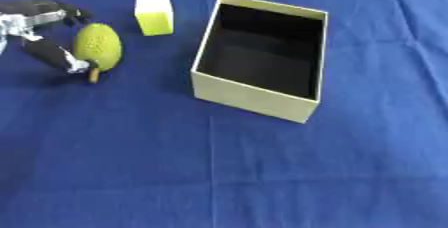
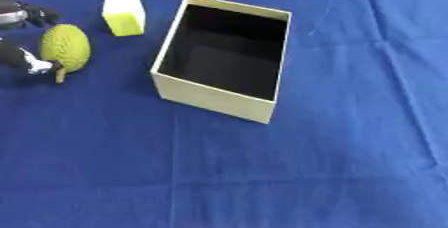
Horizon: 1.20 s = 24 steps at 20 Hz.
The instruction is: Pick up objects on the table and place them in the box.
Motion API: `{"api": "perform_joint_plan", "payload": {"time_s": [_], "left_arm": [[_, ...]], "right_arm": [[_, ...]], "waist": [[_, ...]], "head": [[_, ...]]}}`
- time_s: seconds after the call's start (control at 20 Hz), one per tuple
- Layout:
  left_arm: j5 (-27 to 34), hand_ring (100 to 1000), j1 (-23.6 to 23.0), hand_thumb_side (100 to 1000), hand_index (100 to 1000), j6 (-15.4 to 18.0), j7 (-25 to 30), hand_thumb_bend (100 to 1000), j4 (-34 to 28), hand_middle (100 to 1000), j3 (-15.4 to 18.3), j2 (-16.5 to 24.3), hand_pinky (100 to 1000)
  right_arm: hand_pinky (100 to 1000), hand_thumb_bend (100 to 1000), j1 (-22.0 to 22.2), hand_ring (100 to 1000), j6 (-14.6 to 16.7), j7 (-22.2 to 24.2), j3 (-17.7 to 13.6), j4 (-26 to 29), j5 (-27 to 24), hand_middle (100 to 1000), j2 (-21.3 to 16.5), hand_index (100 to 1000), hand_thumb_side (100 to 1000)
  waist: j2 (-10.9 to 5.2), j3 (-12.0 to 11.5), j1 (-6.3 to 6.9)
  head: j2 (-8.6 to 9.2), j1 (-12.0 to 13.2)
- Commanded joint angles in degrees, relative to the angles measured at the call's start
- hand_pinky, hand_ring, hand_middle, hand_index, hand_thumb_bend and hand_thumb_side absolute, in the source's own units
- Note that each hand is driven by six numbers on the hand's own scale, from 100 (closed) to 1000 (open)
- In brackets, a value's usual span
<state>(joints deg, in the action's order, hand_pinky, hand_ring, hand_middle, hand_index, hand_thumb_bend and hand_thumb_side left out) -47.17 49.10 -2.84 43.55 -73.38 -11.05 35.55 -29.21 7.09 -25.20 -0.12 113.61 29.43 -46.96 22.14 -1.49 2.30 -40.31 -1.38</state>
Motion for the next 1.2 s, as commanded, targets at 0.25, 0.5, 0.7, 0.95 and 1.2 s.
{"api": "perform_joint_plan", "payload": {"time_s": [0.25, 0.5, 0.7, 0.95, 1.2], "left_arm": [[-3.3, 814, 1.7, 332, 952, 1.9, -0.7, 437, 2.9, 769, 0.5, -0.4, 822], [-6.2, 651, 1.7, 232, 810, 1.7, -7.9, 254, 2.0, 593, 0.8, -0.7, 684], [-6.8, 624, 1.2, 174, 796, 0.7, -12.8, 100, -0.3, 590, 0.9, -0.5, 648], [-4.4, 605, 0.5, 186, 775, -0.3, -12.4, 100, -9.4, 571, 1.5, 0.7, 622], [-2.0, 602, 2.1, 213, 769, -0.7, -10.1, 100, -20.9, 564, 1.6, 1.3, 621]], "right_arm": [[839, 175, -0.2, 774, 0.2, -0.2, -0.7, 1.0, -0.9, 765, -0.7, 801, 623], [838, 173, 0.1, 773, 0.2, -0.4, -0.8, 1.0, -1.2, 763, -0.6, 801, 624], [838, 170, 0.5, 772, 0.0, -0.7, -1.1, 1.0, -1.3, 762, -0.6, 801, 627], [839, 166, 1.0, 772, -0.3, -0.9, -1.4, 1.0, -1.3, 760, -0.6, 801, 630], [838, 169, 1.0, 773, -0.3, -1.1, -1.5, 1.0, -1.2, 760, -0.9, 802, 627]], "waist": [[-1.00, 0.2, -0.22], [-1.05, 0.2, -0.24], [-1.08, 0.2, -0.26], [-1.16, 0.0, -0.16], [-1.51, -0.3, -0.06]], "head": [[0.31, 0.2], [0.23, 0.1], [0.03, -0.1], [-0.29, -0.6], [-0.70, -1.4]]}}
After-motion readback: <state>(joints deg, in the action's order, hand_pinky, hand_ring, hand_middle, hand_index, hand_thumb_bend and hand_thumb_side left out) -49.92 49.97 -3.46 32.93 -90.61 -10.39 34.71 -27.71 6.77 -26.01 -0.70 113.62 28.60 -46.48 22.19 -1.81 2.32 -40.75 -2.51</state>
